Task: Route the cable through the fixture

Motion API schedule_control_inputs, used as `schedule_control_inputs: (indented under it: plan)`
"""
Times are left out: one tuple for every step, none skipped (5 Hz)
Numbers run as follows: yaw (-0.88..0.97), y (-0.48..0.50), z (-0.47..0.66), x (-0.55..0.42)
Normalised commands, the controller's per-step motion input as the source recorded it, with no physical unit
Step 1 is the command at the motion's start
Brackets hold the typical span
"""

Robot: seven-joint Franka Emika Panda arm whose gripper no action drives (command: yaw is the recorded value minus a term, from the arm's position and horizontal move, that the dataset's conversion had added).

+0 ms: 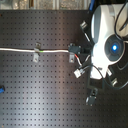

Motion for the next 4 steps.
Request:
schedule_control_inputs:
  plan:
    - [0.73,-0.053,-0.18,0.037]
    - [0.72,-0.091,-0.23,0.0]
    - [0.63,-0.126,-0.25,-0.036]
    - [0.4,-0.161,-0.29,-0.064]
